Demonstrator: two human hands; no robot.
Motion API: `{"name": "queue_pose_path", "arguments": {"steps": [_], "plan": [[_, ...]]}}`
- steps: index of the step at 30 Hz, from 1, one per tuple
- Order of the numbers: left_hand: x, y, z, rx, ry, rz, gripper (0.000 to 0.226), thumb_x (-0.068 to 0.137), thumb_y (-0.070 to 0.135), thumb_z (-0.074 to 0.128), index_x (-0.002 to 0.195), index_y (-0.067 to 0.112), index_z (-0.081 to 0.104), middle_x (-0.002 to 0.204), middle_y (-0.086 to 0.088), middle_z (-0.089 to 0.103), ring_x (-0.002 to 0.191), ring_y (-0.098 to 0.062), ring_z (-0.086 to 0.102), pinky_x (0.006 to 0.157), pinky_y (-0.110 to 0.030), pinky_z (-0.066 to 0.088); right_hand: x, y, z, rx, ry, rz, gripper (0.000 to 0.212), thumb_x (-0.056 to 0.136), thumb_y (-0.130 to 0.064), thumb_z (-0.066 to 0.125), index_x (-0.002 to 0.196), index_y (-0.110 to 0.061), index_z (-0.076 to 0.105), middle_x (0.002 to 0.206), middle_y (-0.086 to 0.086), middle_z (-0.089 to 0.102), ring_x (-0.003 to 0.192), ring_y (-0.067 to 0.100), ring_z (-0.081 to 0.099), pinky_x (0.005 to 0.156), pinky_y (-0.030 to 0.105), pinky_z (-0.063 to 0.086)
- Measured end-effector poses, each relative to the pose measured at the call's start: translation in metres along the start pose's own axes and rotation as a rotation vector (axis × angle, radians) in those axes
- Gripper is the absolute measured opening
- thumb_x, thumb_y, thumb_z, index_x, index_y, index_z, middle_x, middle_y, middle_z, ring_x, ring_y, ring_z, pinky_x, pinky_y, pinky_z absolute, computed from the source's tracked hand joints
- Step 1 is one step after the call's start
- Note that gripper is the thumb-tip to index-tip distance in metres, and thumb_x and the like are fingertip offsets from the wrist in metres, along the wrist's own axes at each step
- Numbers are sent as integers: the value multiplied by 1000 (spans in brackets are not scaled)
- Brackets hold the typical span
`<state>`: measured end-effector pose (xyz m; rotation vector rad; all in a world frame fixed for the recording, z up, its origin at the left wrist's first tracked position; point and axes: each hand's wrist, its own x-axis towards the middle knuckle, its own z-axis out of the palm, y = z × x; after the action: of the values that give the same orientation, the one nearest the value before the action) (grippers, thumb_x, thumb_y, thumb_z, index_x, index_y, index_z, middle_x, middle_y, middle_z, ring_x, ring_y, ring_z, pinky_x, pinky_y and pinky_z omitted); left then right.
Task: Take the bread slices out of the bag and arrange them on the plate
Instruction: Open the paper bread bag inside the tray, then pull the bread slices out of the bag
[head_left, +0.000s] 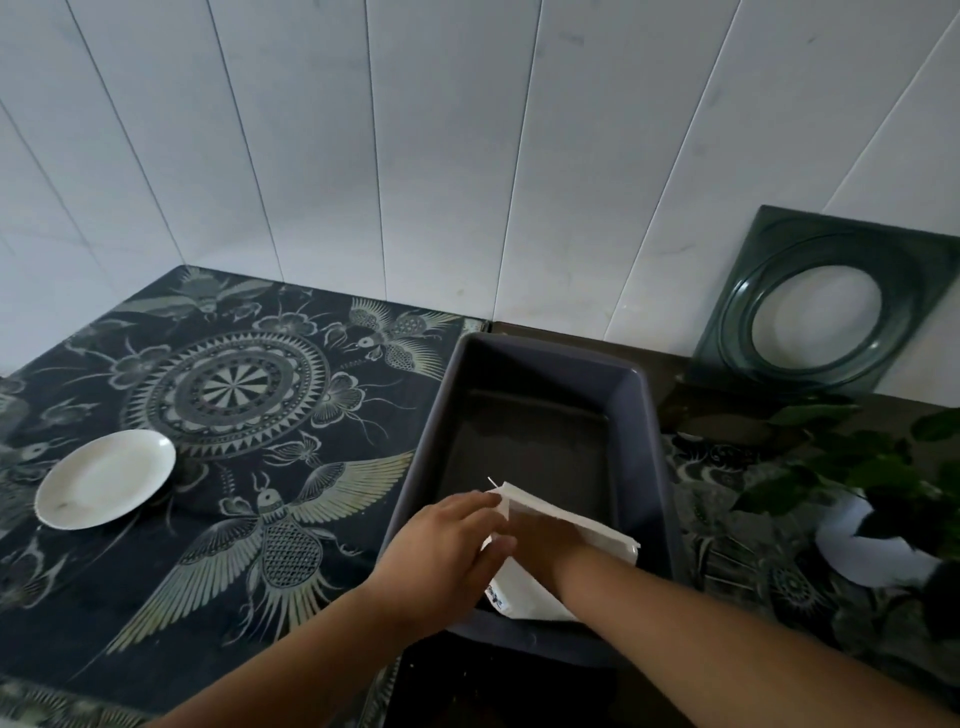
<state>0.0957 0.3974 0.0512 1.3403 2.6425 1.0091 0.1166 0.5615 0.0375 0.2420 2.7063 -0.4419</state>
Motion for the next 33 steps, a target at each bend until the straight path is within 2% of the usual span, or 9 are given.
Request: {"name": "queue_pose_path", "arguments": {"steps": [6,10,13,17,20,23,27,30,33], "plan": [[-3,18,12,84,54,79,33,88,25,63,121,27,63,138,6,60,138,-28,44,103,-50,45,-4,5,14,-133,-88,-109,41,104,-18,37,141,0,42,147,22,45,137,36,40,112,42,28],[-3,24,11,139,-175,32,54,87,26,44,139,36,38,161,4,29,150,-28,15,117,-55,20,-10,4,16,-239,-41,-223,47,101,-26,44,144,-7,41,151,20,42,138,34,39,112,45,29],[-6,22,5,200,-243,25,63,82,28,43,143,32,32,162,-3,24,149,-26,15,116,-54,23,-14,3,13,-361,-121,-252,47,101,-32,43,143,-11,42,149,17,44,135,34,42,112,50,33],[-6,21,1,118,-275,11,71,87,38,53,150,27,21,162,-3,21,149,-23,15,119,-45,24,-19,-9,-5,-434,-171,-174,42,99,-29,49,138,-12,46,142,15,50,125,32,51,104,46,40],[-5,19,-1,29,-237,39,87,86,46,66,153,19,17,161,-1,23,148,-18,17,121,-36,21,-35,-14,-23,-340,-49,-146,36,96,-23,57,131,-16,52,129,11,60,112,29,59,98,40,46],[-5,15,-4,15,-222,-35,102,82,45,74,155,16,9,163,0,19,151,-22,6,122,-34,14,-54,-14,-43,-300,131,-197,37,90,-20,62,126,-20,53,111,7,65,95,29,64,75,41,50],[-1,15,-13,-17,-55,-8,97,76,59,70,150,14,28,153,-5,39,142,-25,30,116,-43,28,-69,-18,-76,-358,245,-250,26,87,-23,62,107,-28,48,81,-3,50,71,21,52,60,36,38],[13,22,-24,-9,-52,-48,100,62,71,62,145,21,36,145,-2,41,133,-24,34,110,-48,33,-76,-22,-101,-417,279,-282,28,85,-25,66,92,-33,40,77,-8,46,68,18,49,58,35,39],[29,30,-35,-182,-64,-106,80,59,54,75,130,25,50,134,1,55,124,-23,49,103,-54,42,-83,-32,-133,-475,241,-316,27,81,-26,68,91,-33,44,79,-9,48,66,16,49,53,31,36]]}}
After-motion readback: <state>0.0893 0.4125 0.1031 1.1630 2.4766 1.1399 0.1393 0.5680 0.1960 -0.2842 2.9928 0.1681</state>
